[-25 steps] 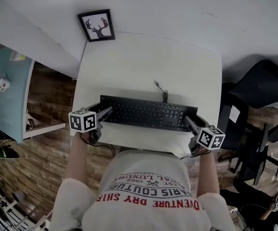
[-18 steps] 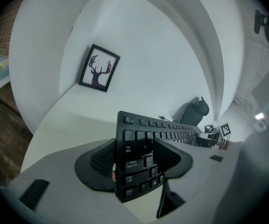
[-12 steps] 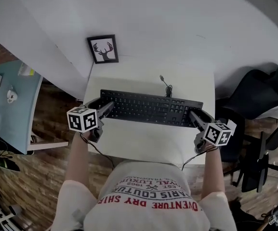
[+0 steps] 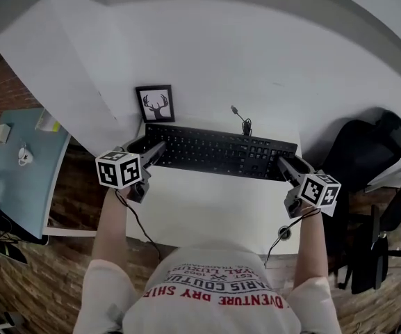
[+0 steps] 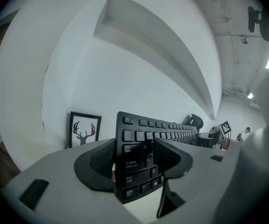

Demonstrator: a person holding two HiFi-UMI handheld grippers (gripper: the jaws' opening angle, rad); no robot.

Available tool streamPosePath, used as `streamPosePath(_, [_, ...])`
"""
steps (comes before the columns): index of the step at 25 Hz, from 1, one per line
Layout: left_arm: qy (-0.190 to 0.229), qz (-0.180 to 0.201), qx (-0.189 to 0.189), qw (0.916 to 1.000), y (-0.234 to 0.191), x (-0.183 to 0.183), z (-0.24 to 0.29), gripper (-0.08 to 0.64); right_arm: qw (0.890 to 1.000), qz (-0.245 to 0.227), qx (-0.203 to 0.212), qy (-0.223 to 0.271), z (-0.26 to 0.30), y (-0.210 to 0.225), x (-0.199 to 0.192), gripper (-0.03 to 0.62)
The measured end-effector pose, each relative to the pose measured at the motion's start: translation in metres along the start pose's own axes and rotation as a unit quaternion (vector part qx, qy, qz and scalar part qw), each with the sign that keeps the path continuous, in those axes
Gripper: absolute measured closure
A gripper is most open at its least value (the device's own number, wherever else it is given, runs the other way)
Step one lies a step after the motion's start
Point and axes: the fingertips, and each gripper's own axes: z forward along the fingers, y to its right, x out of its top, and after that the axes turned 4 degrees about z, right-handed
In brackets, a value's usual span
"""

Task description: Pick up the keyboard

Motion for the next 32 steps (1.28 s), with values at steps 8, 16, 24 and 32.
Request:
streamPosePath(8, [0.05, 0.031, -0.01, 0.9982, 0.021, 0.056, -0.013, 0.304, 0.998, -0.031, 0.007, 0.052, -0.023, -0.022, 0.054, 0.36])
streamPosePath(16, [0.076, 0.05, -0.011, 0.9958, 0.036, 0.09, -0.018, 0.304, 0.996, -0.045, 0.009, 0.076, -0.038, -0.031, 0.086, 0.36])
streamPosePath(24, [0.074, 0.053, -0.008, 0.9958, 0.036, 0.088, -0.024, 0.304, 0.996, -0.042, 0.009, 0.074, -0.039, -0.035, 0.08, 0.36])
streamPosePath(32, [0.067, 0.048, -0.004, 0.9966, 0.037, 0.08, -0.028, 0.304, 0.997, -0.039, 0.009, 0.068, -0.041, -0.036, 0.072, 0.36])
